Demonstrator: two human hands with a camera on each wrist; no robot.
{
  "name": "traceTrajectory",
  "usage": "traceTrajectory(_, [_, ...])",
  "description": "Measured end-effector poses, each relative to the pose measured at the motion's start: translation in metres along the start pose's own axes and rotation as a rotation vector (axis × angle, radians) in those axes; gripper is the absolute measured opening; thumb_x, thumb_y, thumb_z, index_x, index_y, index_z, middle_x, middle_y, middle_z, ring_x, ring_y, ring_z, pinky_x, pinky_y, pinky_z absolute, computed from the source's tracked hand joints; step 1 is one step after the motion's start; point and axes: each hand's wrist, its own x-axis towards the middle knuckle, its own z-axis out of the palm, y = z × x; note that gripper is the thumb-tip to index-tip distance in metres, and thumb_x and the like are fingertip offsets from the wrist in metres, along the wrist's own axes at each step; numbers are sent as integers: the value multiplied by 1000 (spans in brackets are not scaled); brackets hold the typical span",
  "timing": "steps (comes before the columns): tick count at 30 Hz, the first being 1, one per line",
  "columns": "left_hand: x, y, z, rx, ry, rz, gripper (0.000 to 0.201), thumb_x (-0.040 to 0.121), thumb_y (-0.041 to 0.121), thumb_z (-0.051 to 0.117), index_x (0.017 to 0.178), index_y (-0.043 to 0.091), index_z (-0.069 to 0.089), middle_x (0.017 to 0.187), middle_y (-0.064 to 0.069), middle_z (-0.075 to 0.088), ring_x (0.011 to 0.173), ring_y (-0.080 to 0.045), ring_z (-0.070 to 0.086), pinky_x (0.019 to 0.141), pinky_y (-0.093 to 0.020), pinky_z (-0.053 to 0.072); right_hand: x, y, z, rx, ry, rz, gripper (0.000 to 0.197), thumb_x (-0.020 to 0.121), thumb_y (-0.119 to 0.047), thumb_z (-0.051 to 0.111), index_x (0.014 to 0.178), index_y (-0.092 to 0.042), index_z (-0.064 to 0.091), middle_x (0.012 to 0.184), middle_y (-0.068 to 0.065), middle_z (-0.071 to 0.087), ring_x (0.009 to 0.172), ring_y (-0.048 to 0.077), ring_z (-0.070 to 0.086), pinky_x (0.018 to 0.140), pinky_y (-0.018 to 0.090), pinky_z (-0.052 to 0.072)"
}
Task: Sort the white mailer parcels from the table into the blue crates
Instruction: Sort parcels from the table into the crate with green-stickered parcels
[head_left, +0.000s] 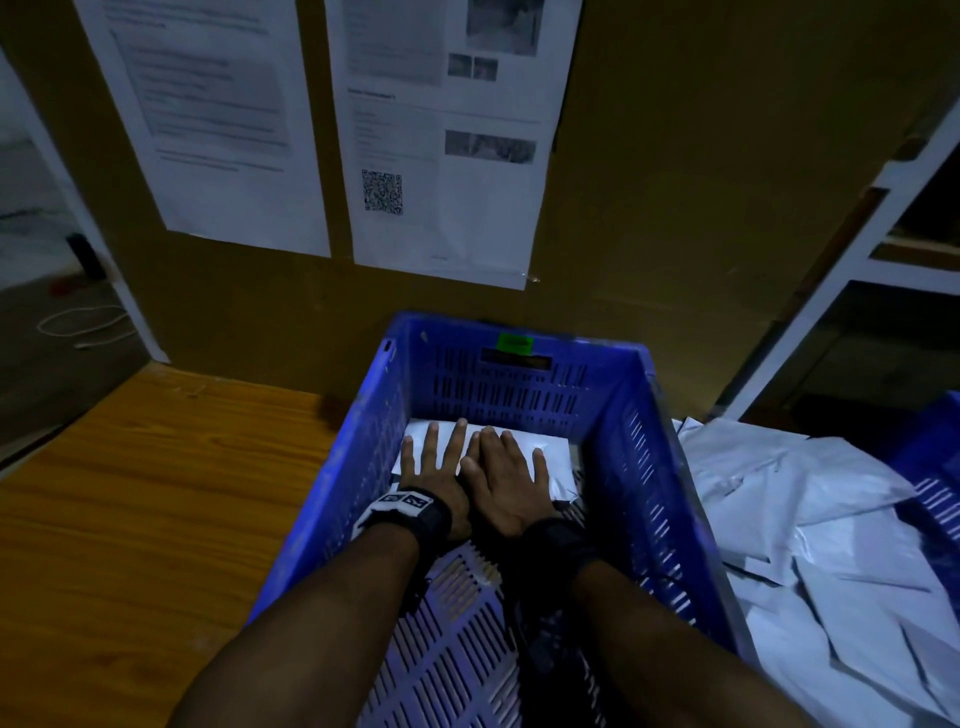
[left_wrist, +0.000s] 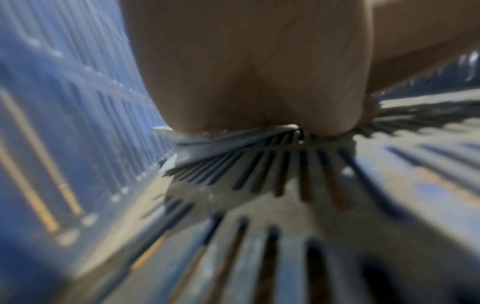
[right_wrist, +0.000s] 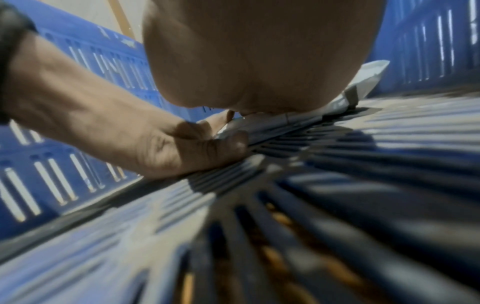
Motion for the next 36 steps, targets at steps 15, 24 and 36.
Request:
traceTrajectory(15, [2,-3,8,-86,77,44,105,85,77,39,153,27,-24,159,1,-34,146,-38,-28,114,-66,-9,7,11,8,-70,65,290,67,93,-72,10,154,-45,1,164,5,-16,147,29,-25,117,50,-15])
traceTrajectory(24, [7,-6,16,-124,65,53,106,80,86,31,149,35,-30,155,3,-42,144,-40,-32,114,-66,-12,9,23,9,-108,44,301,60,95,-66,18,149,-54,-7,163,0,-20,147,34,-20,115,60,-6])
traceTrajectory(36, [6,-3,10,-130,47,14,100,87,70,42,153,35,-24,159,4,-34,147,-37,-27,116,-64,-10,-7,11,16,-183,61,305,81,86,-77,1,154,-34,-16,159,6,-31,145,34,-28,111,67,-12])
